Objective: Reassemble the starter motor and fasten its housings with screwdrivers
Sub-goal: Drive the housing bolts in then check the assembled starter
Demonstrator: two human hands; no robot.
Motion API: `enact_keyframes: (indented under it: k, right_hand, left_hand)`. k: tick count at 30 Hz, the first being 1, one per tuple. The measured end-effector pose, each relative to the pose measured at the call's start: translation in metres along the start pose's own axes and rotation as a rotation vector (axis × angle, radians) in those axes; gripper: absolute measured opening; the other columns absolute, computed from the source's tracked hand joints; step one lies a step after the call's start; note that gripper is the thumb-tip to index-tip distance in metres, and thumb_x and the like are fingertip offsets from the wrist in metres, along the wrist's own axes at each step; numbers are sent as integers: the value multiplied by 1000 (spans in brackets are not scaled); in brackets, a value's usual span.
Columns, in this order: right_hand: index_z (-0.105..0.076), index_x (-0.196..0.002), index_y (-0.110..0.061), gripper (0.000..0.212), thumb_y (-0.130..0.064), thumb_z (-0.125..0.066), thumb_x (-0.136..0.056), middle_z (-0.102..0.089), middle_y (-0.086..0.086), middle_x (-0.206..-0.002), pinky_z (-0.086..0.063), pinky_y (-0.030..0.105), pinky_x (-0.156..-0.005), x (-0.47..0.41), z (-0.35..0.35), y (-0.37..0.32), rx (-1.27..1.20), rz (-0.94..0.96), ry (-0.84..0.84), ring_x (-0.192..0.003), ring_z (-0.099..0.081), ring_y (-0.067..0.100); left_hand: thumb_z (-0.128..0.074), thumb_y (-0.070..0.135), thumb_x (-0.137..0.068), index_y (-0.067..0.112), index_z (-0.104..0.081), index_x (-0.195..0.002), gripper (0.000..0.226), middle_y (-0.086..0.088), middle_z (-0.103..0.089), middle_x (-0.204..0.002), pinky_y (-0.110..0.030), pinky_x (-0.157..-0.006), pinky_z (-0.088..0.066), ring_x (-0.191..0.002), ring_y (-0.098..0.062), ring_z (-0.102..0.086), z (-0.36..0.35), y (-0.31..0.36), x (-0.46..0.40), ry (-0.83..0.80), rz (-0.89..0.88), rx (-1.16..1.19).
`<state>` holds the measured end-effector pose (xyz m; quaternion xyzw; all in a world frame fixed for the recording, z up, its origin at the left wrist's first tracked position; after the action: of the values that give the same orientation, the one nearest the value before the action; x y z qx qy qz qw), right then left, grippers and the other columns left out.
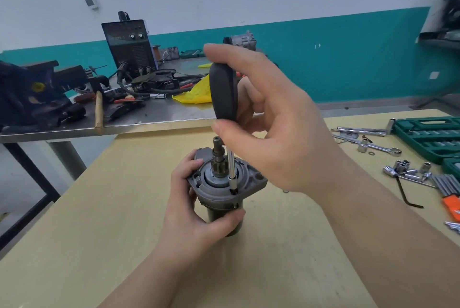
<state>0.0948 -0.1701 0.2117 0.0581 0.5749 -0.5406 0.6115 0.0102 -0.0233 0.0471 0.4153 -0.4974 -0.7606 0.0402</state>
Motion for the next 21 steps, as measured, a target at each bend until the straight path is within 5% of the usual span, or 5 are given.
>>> enact_keyframes:
  k: [6, 9, 12, 17, 21]
  right_hand:
    - [-56, -146, -22, 43, -5, -56, -107, -74, 2, -112, -61, 36, -92, -3, 4, 0, -291, -59, -74, -105, -74, 27]
    - [-62, -133, -21, 38, 2, -61, -103, -71, 17, -105, -63, 44, -87, -4, 2, 2, -432, -104, -68, -94, -76, 31]
    - [-64, -121, -28, 39, -4, -76, -94, -63, 8, -88, -65, 53, -75, -6, 5, 4, -327, -88, 73, -80, -68, 33]
    - [-60, -122, -29, 35, -15, -78, -95, -69, -10, -92, -64, 37, -71, -3, 2, -5, -109, 21, 180, -82, -71, 22]
    - [-62, -126, -19, 22, -10, -54, -108, -75, 15, -114, -65, 50, -84, -5, 3, 1, -406, -99, 38, -99, -77, 32]
  left_hand:
    - [-94, 25, -60, 32, -44, -143, 97, 3, -38, -168, -58, -118, -43, -151, -27, -47, -1, 4, 0, 5, -11, -8]
    - [-95, 26, -59, 34, -43, -142, 98, 5, -36, -168, -59, -119, -42, -153, -26, -45, 0, 4, 0, -4, -15, -22]
    - [-95, 27, -59, 36, -43, -141, 98, 6, -35, -169, -61, -119, -42, -153, -25, -44, 0, 4, 0, -7, -15, -25]
    - [-95, 27, -58, 36, -45, -140, 97, 6, -37, -168, -62, -118, -42, -153, -25, -44, 0, 3, -1, 6, 9, 3]
    - [-95, 26, -58, 37, -46, -139, 96, 6, -38, -168, -61, -117, -44, -151, -28, -47, 0, 4, -1, 10, 4, -3]
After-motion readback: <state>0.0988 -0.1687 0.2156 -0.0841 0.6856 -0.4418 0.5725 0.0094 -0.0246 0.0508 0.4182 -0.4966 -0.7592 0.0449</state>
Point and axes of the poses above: each hand's wrist, its own x-axis away from the middle knuckle, its own z-axis out of the back of the hand, y = z × x, the point moved 6 cm from there along -x, towards the middle knuckle
